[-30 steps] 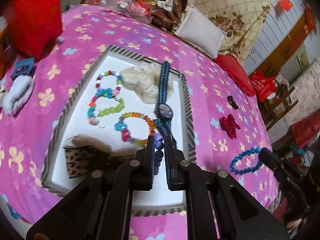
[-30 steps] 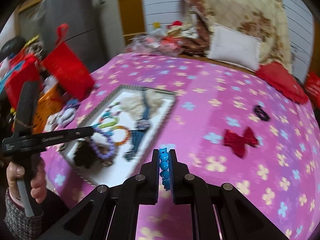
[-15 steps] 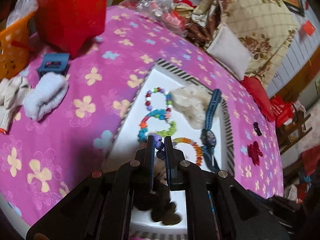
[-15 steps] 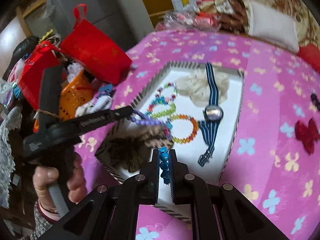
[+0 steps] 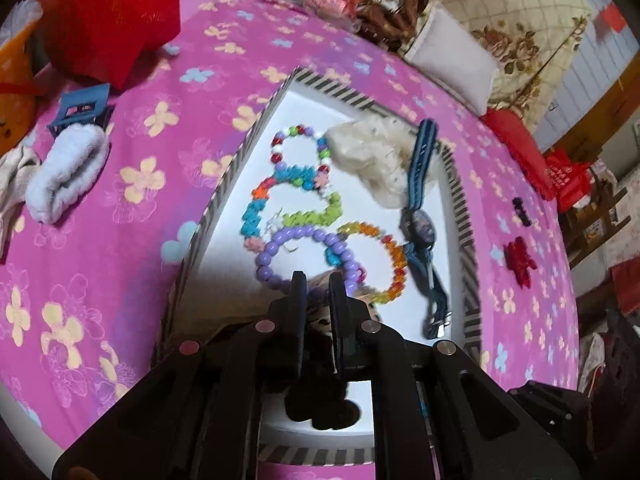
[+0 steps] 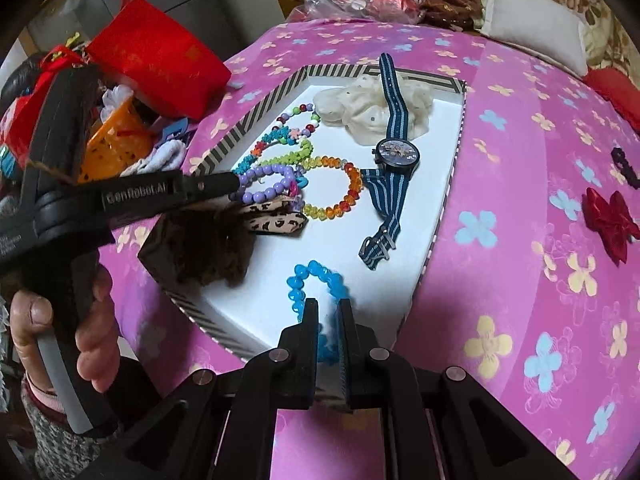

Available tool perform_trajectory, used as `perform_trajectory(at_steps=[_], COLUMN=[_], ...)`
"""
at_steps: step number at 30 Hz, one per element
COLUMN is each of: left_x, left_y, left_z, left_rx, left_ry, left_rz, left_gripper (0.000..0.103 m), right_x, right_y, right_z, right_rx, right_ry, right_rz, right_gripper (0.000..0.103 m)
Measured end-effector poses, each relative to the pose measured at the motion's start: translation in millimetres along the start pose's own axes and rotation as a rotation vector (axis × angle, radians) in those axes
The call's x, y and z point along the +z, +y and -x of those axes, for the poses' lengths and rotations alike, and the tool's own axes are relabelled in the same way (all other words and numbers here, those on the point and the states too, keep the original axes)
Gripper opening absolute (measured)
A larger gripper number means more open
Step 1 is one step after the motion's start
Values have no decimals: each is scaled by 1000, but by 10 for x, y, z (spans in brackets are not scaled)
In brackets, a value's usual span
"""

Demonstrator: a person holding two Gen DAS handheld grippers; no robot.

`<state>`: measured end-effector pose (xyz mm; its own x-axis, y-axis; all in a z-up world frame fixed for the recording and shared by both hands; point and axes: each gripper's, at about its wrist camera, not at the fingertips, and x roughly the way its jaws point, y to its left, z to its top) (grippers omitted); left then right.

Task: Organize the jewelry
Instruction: 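Move both grippers toward the black scrunchie and red satin bow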

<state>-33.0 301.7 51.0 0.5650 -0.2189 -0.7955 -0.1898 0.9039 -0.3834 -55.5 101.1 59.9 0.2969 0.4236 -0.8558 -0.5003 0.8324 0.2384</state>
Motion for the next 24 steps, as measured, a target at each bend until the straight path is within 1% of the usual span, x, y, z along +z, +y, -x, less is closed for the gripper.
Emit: perform_trajectory(at_steps=[1,2,3,4,5,6,9,13,17,19,22,24], left_x=[7,9,12,15,19,21,15,-63,-235,-331,-482,-586], left_y=[-6,-11,-17,-27,-47,-75,-157,-377,-752,-951,-1239,-1410], left_z=[25,61,107,146,188,231,310,347,402,424,428,388], left_rx=[-20,-40,-55,-65,-71,-75,-89,-86,-112,-140,-168,-185], left_ry=[-16,-35,-63,-89,-113,-137,-182,-202,-207,-205,-183,-157], left_rz=[5,9,14,15,10,2,-11,-52,-138,-184,-234,-253], left_gripper=[24,38,43,48,48,48,51,51,52,52,53,57], right_x=[-11,-21,-35,-43,-53,-63,-96,-173,-286,-332,-327,-258], right_y=[8,11,1,-14,-34,-63,-221,-589,-1161,-1540,-2009,-2342], right_z=[19,35,63,102,153,209,363,548,685,770,867,915], right_rx=[-14,-24,-29,-32,-36,-44,-68,-137,-249,-317,-384,-418], right_ry=[-7,-12,-22,-37,-56,-75,-107,-131,-130,-133,-131,-124], right_rz=[11,17,19,17,14,8,-16,-73,-158,-216,-288,-339], right_gripper=[8,13,24,30,39,42,42,42,42,42,42,42])
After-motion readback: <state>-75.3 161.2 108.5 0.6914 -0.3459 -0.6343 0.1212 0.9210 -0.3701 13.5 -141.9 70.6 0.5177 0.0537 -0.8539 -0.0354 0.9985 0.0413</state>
